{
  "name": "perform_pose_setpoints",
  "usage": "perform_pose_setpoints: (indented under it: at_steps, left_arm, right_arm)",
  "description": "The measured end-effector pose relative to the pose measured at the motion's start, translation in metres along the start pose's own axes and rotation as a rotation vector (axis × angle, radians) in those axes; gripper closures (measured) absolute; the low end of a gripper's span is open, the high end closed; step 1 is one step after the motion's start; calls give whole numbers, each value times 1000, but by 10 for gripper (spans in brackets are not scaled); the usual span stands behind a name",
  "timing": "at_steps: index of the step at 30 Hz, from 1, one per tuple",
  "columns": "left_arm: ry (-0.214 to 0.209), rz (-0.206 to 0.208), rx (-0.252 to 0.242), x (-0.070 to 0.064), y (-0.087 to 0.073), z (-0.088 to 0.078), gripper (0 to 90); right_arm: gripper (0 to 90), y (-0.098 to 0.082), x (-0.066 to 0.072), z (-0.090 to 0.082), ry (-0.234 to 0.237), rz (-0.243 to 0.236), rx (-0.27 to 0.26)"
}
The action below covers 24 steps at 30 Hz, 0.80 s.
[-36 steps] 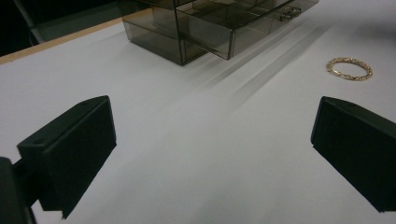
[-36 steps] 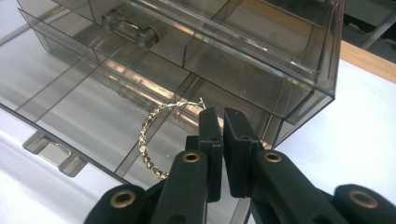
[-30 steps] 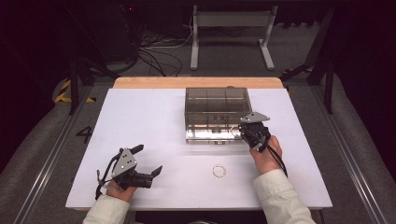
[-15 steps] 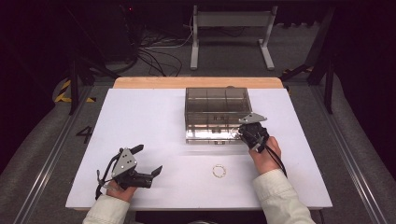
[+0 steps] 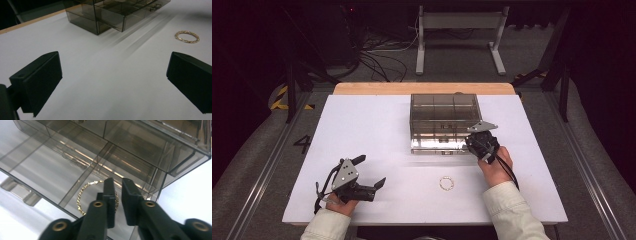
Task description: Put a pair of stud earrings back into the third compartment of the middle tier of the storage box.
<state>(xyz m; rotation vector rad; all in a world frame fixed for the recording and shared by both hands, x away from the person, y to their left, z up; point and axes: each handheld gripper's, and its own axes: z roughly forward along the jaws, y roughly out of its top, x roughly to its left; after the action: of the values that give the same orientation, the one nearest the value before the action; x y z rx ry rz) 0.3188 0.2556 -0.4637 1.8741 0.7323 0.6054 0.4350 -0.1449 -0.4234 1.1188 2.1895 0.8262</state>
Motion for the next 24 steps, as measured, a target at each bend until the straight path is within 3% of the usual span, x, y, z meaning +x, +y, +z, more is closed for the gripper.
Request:
perform_pose_setpoints:
  at_steps: [9,24]
  left_arm:
    - [0,1,0,0,0,0,8]
    - [0,2,0,0,0,0,8]
  right_arm:
    - [726,2,-2,-7,14,12,-28]
    - [601,17,2,-45,56,-5,-129]
